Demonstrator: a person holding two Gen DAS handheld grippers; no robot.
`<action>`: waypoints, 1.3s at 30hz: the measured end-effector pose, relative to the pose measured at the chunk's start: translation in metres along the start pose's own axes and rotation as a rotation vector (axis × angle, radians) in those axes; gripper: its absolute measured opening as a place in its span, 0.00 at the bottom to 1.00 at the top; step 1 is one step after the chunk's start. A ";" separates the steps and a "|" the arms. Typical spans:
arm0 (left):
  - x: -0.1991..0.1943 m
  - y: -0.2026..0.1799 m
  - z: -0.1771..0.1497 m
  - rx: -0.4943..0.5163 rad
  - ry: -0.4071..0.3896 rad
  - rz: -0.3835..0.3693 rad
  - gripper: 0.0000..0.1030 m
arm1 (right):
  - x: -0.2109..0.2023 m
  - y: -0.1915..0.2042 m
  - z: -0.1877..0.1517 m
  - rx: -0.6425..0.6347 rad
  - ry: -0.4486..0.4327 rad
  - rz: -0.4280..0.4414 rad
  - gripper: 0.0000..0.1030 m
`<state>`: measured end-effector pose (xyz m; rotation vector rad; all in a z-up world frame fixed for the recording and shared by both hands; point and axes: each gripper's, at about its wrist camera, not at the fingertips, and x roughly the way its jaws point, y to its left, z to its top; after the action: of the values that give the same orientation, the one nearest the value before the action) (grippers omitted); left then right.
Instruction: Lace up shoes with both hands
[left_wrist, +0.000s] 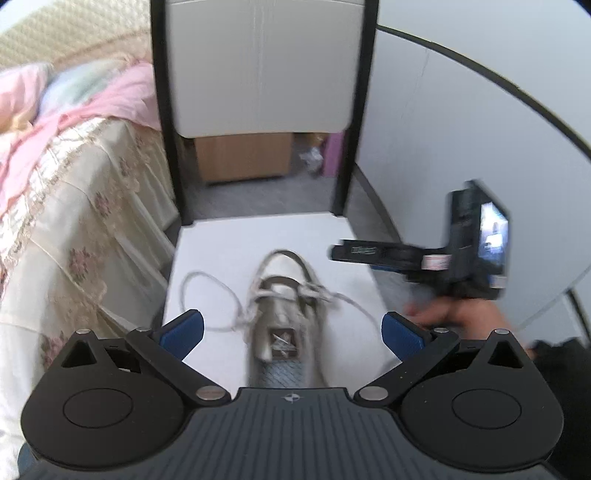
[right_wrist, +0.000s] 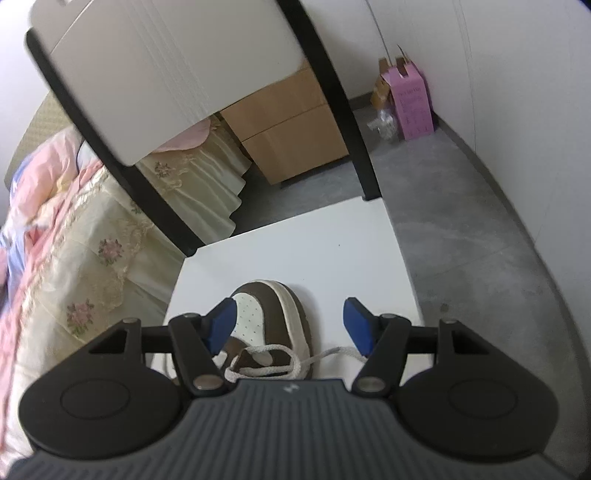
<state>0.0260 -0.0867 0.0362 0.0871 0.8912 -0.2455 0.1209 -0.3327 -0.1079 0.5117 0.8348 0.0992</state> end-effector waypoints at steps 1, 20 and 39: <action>0.010 0.003 -0.004 -0.003 -0.007 0.004 1.00 | 0.002 -0.002 0.001 0.021 0.002 0.007 0.63; 0.121 0.051 -0.039 0.034 -0.091 -0.017 0.96 | 0.042 -0.037 -0.026 0.477 0.121 0.169 0.63; 0.143 0.130 -0.042 -0.492 -0.033 -0.333 0.96 | 0.042 -0.027 -0.022 0.563 0.091 0.443 0.62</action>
<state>0.1121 0.0211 -0.1051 -0.5239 0.9088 -0.3295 0.1301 -0.3357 -0.1619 1.2280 0.8237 0.2993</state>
